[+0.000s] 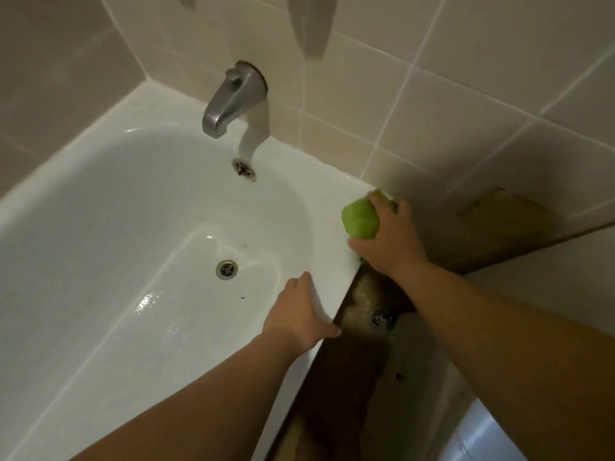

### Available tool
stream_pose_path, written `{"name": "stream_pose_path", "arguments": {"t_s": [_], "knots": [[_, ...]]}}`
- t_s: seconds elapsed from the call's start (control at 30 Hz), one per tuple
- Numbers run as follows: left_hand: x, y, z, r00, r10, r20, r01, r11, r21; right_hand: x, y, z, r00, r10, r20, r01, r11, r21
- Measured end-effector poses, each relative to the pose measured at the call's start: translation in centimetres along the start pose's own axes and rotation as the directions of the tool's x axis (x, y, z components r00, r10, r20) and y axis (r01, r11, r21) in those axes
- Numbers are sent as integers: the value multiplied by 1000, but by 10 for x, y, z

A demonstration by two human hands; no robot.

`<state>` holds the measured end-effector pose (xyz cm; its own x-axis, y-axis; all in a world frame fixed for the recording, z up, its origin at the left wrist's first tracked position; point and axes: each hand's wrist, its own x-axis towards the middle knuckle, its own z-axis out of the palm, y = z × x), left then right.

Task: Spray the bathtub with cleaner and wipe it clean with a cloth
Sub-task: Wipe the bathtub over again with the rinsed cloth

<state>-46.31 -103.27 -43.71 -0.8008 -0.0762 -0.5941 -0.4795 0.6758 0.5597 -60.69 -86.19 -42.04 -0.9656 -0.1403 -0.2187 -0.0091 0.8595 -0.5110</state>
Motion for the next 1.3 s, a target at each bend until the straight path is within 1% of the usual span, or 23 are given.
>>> {"name": "stream_pose_path", "arguments": {"t_s": [0.1,0.17,0.23,0.3,0.37,0.43,0.47,0.5,0.53,0.63,0.7,0.77,0.83,0.87,0.93,1.0,1.03,1.07,1.1,1.17,1.2,1.23,1.3], "knots": [[10,4,9,995,-9,-97,14,999,42,52,-8,6,993,-88,-76,83,994,-64],[11,5,15,990,-22,-141,27,999,31,68,-8,20,985,-163,-51,156,981,-118],[12,2,20,984,-41,-174,41,999,-7,62,-6,39,974,-222,-48,213,965,-156],[10,-2,24,980,-64,-190,53,997,-62,36,-4,51,958,-279,-62,266,950,-164],[7,-6,24,977,-91,-194,75,993,-92,8,2,53,926,-377,7,373,914,-157],[3,-11,24,975,-114,-191,99,991,-87,-6,19,44,854,-510,107,520,843,-139],[0,-13,24,975,-124,-184,110,990,-89,-3,31,39,817,-558,143,576,803,-156],[-3,-16,24,975,-134,-177,119,988,-93,6,40,33,803,-575,158,596,782,-184],[-6,-18,23,975,-145,-171,130,987,-97,17,45,28,821,-551,149,571,794,-209],[-11,-22,24,974,-155,-168,141,986,-92,57,34,27,932,-363,16,358,908,-218],[-10,-21,23,972,-153,-178,137,986,-99,71,16,39,953,-295,-63,277,939,-205],[-11,-21,24,973,-148,-176,130,986,-106,58,-1,54,952,-289,-98,271,948,-168],[-13,-23,25,974,-143,-176,123,985,-121,18,-10,67,915,-399,-60,383,906,-183],[-15,-25,24,974,-141,-180,117,984,-137,-3,-11,70,876,-482,-13,472,863,-182],[-19,-31,24,975,-130,-178,103,983,-155,-33,0,70,775,-620,123,632,764,-132],[-26,-39,24,979,-125,-161,105,986,-127,-26,16,59,660,-711,242,749,645,-148],[-30,-43,24,980,-129,-153,114,988,-103,-12,22,51,651,-712,263,759,624,-187],[-36,-47,25,981,-137,-141,126,988,-85,6,27,44,697,-670,257,717,661,-221],[-42,-52,26,981,-149,-127,140,987,-78,25,30,35,769,-599,224,639,731,-238],[-52,-59,27,979,-173,-109,163,982,-90,54,32,26,889,-445,105,457,856,-242],[-55,-63,27,978,-182,-105,171,980,-100,62,31,29,926,-374,43,374,896,-240],[-59,-66,27,977,-186,-102,175,979,-108,62,27,35,943,-334,-9,321,913,-252],[-65,-71,28,976,-193,-100,180,976,-127,42,12,53,948,-313,-60,285,918,-275]]}}
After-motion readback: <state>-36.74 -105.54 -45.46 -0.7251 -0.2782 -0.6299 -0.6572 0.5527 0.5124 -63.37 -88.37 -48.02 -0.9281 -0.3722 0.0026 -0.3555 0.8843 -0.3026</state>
